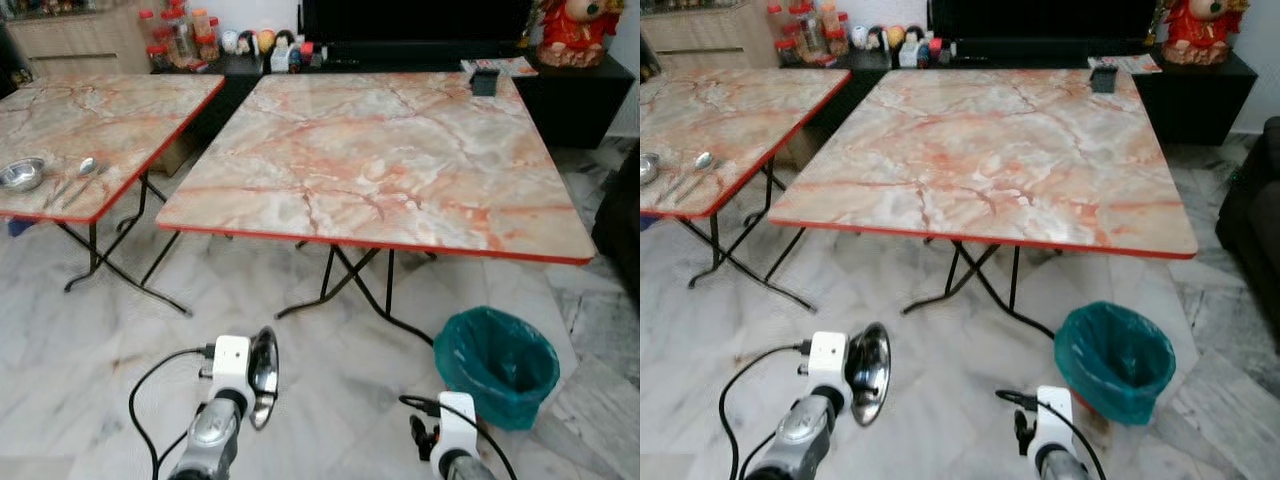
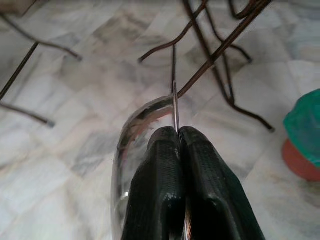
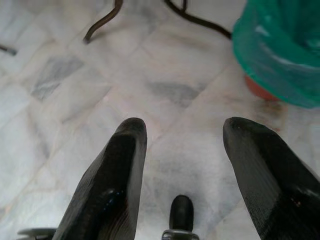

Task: Setting the table

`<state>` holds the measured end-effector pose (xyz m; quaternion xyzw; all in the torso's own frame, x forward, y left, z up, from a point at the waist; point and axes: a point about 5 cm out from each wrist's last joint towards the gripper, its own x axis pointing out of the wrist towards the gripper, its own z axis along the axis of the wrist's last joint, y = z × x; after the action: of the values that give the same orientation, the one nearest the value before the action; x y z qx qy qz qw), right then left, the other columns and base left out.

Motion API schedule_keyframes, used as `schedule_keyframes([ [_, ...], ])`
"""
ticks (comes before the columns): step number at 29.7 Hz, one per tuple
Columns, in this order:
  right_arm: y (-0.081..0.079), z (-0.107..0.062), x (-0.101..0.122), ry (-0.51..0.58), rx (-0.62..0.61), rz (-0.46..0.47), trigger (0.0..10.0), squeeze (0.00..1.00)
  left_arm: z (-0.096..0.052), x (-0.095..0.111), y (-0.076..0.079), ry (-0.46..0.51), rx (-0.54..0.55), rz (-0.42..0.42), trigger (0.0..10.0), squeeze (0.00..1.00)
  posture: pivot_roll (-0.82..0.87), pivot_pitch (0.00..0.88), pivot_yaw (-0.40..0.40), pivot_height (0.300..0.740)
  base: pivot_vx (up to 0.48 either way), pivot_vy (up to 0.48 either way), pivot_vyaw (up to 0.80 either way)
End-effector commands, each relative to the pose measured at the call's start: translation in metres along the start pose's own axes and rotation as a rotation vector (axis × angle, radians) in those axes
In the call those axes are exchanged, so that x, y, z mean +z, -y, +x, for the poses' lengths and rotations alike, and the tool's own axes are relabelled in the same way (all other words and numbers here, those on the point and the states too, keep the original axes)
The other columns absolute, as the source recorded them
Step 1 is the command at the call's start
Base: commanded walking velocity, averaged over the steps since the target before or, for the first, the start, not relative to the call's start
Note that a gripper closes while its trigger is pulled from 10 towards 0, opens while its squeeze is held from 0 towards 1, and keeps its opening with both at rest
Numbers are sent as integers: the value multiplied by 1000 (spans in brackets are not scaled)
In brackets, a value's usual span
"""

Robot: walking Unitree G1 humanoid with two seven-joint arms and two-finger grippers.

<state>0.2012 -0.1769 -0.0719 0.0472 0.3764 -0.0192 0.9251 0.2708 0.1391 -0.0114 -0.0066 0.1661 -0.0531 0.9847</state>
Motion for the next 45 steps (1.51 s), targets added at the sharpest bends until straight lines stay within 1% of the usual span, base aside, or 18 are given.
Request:
schedule_keyframes([
  [1, -2, 1, 2, 7, 7, 1, 10000, 0, 0, 0, -2, -4, 1, 8, 10000, 0, -39, 0, 48, 740, 304, 0, 0],
  [7, -3, 1, 3, 10, 2, 18, 10000, 0, 0, -1, -2, -14, -3, 10, 10000, 0, -40, 0, 52, 740, 304, 0, 0],
  [24, -3, 1, 1, 5, 0, 23, 10000, 0, 1, 0, -3, -19, -5, 5, 10000, 0, -41, 0, 58, 740, 301, 0, 0],
  [28, -3, 1, 1, 3, 0, 20, 10000, 0, -2, -2, -7, -10, 18, -11, 10000, 0, -41, 0, 58, 740, 0, 0, 0],
  [29, -3, 1, 1, 0, 2, 18, 10000, 0, -5, -6, -13, -13, 49, -42, 10000, 0, -41, 0, 58, 740, 0, 0, 0],
  [31, -3, 1, 1, -1, 3, 15, 10000, 0, -8, -7, -17, -5, 70, -53, 10000, 0, -25, 0, 49, 740, 0, 0, 0],
  [32, -3, 1, 1, -2, 4, 12, 10000, 0, -9, -6, -21, 14, 86, -53, 10000, 0, -25, 0, 49, 740, 0, 0, 0],
  [34, -3, 1, 0, -3, 5, 10, 10000, 0, -8, -1, -23, 44, 86, -48, 10000, 0, -15, 0, 48, 740, 0, 0, 0],
  [37, -3, 1, 0, -7, 2, 4, 10000, 0, -6, 13, -22, 124, 49, 23, 10000, 0, -10, 0, 47, 740, 0, 0, 0],
  [38, -3, 1, 0, -7, 2, 4, 10000, 0, -6, 13, -22, 124, 49, 23, 10000, 0, -10, 0, 47, 740, 0, 0, 0],
  [39, -3, 0, -1, -8, 3, 4, 10000, 0, -4, 24, -20, 185, 35, 56, 10000, 0, -7, 0, 47, 740, 0, 0, 0],
  [42, -3, 0, -1, -8, 2, 3, 10000, 0, -4, 48, -20, 317, 33, 96, 10000, 0, -7, 0, 47, 740, 0, 0, 0],
  [43, -3, 0, -1, -8, 2, 3, 10000, 0, -4, 48, -20, 317, 33, 96, 10000, 0, -7, 0, 47, 740, 0, 0, 0],
  [45, -2, 0, 0, -8, 2, 3, 10000, 0, -5, 64, -19, 398, 26, 127, 10000, 0, -4, 0, 44, 740, 0, 0, 0],
])
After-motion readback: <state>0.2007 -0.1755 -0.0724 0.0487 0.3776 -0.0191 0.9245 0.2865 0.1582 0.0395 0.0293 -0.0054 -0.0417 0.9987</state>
